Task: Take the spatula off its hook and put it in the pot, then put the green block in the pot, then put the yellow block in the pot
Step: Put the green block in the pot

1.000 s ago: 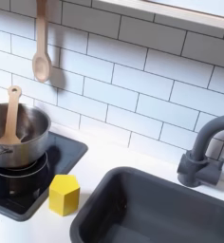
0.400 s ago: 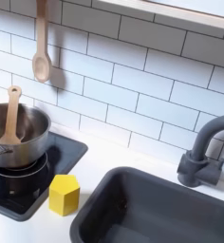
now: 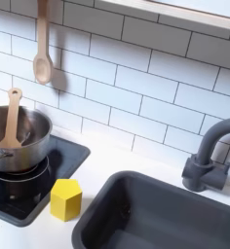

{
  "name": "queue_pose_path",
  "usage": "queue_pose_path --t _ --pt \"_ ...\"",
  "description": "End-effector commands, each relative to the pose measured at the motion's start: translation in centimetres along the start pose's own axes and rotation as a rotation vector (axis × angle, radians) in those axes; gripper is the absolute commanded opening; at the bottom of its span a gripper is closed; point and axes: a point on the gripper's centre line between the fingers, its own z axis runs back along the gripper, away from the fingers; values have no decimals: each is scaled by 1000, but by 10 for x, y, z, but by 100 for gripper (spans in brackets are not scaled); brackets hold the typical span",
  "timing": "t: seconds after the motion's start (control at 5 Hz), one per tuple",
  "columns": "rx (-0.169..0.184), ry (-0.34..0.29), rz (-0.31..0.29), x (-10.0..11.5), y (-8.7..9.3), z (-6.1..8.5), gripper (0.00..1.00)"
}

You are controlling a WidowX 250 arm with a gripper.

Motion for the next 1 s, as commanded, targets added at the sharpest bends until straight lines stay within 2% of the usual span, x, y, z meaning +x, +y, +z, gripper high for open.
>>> queue_pose_path --t 0.0,0.4,0.6,0.8 --pt "11 1 -3 -3 1 -8 100" --pt "8 11 10 -1 5 -20 100" --pt "4 15 -6 4 3 -24 100" --pt "-1 -2 7 11 4 -20 100"
